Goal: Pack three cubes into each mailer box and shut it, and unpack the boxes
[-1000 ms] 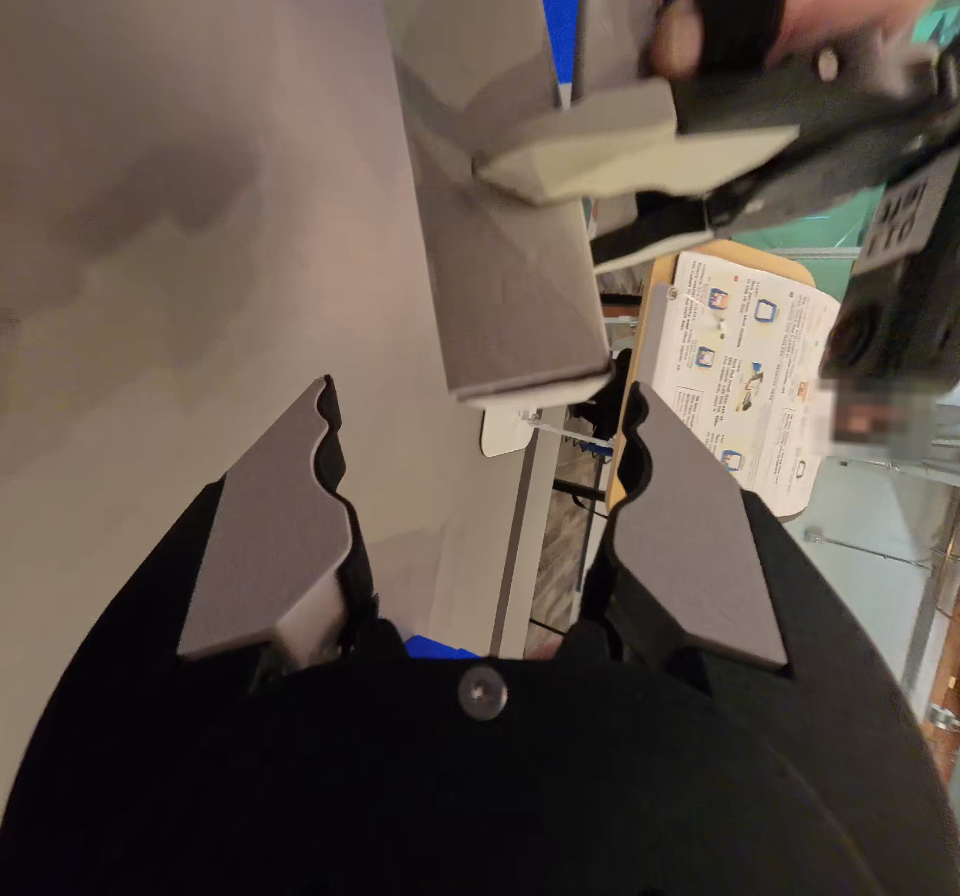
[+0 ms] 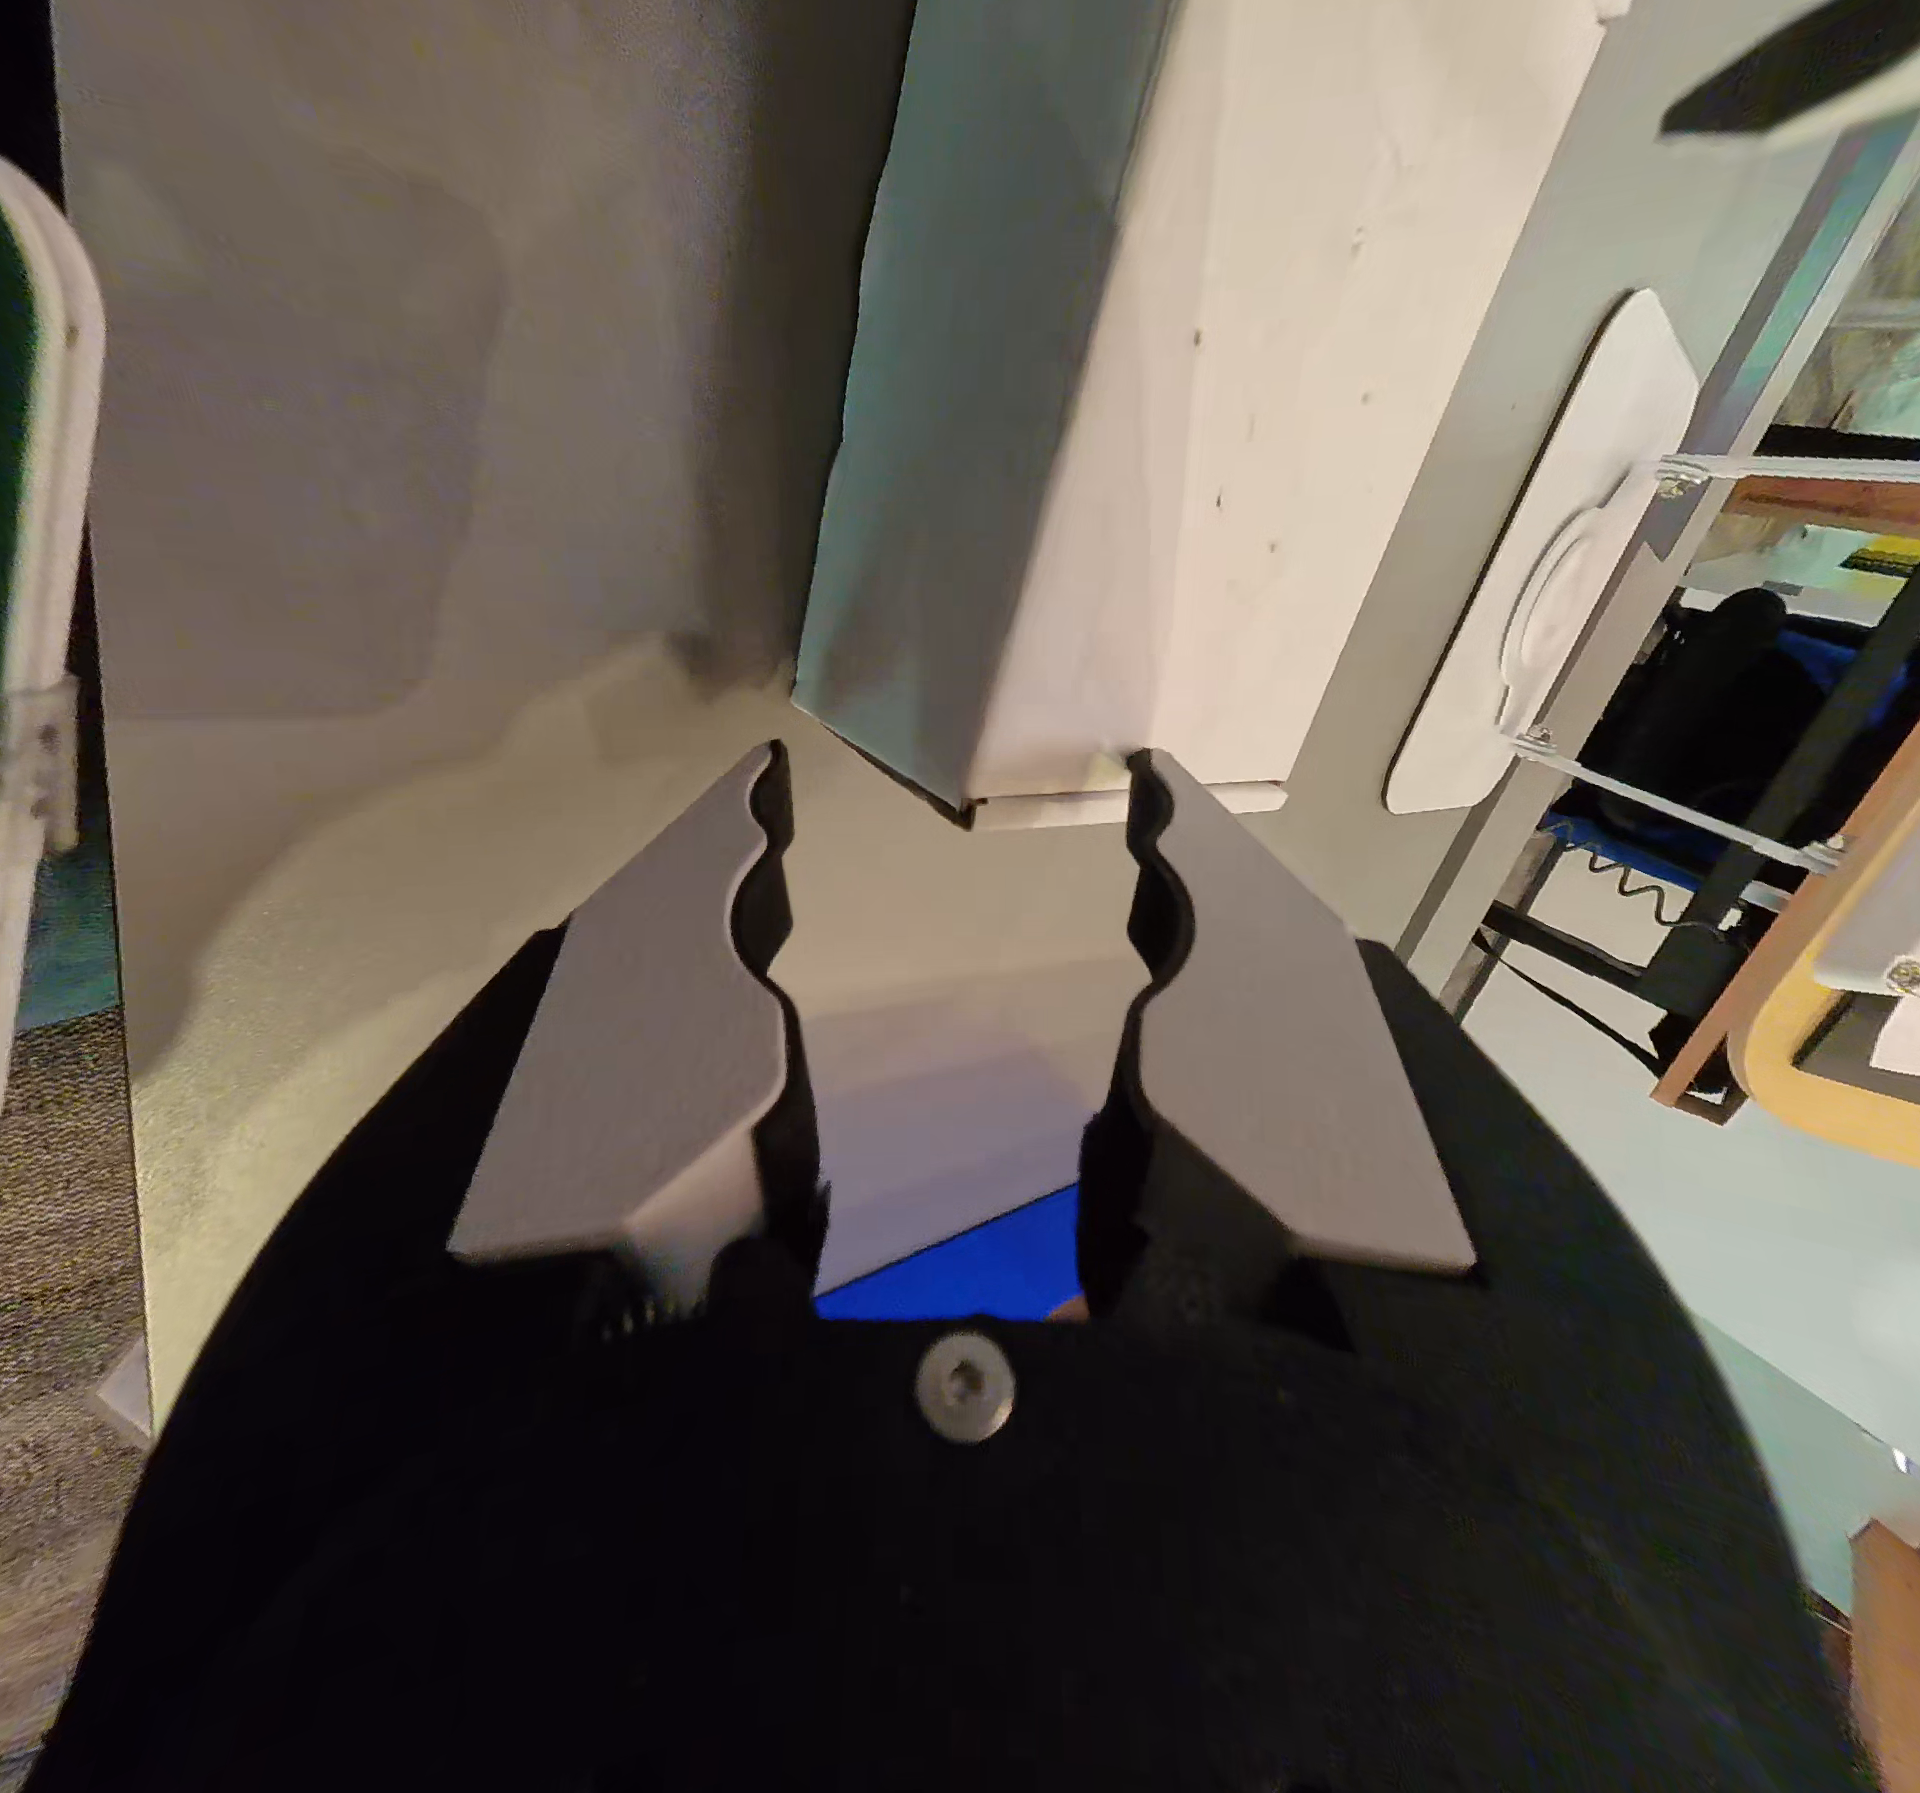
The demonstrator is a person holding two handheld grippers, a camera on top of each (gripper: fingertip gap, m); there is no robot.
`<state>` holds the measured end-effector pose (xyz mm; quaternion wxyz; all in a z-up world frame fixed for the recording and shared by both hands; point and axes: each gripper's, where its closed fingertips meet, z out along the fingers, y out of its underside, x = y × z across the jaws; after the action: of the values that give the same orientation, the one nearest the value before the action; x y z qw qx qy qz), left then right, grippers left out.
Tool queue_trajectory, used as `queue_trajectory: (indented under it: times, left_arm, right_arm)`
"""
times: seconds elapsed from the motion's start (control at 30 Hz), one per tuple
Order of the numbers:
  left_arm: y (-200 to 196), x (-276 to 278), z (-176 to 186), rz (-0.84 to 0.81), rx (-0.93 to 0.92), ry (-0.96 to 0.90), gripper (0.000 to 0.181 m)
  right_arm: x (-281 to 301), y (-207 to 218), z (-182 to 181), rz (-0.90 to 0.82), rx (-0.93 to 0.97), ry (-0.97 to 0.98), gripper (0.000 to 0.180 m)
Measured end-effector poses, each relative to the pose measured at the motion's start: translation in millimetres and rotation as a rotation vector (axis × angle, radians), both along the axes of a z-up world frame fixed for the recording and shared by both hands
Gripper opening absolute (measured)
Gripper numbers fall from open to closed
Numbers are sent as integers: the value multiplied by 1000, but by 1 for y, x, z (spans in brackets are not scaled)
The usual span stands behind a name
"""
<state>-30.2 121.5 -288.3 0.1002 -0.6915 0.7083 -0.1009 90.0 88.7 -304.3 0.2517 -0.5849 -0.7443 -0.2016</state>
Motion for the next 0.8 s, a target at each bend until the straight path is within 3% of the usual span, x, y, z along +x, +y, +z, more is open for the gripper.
queue_trajectory:
  times: [0.17,0.27,0.47,0.7,0.8]
  left_arm:
    - [17,-22,-20,68,159,-57,146]
    - [10,-17,-40,86,121,-124,146]
    - [14,-1,-40,126,127,-319,136]
    - [13,3,-32,219,-49,-333,135]
    - [13,5,-26,269,-162,-315,135]
  right_arm:
    - [0,1,0,0,-4,17,63]
    - [0,0,-1,-4,-9,29,66]
    - [3,4,-1,-22,17,53,69]
    - [6,16,4,-62,105,57,90]
    - [4,22,15,-66,181,74,85]
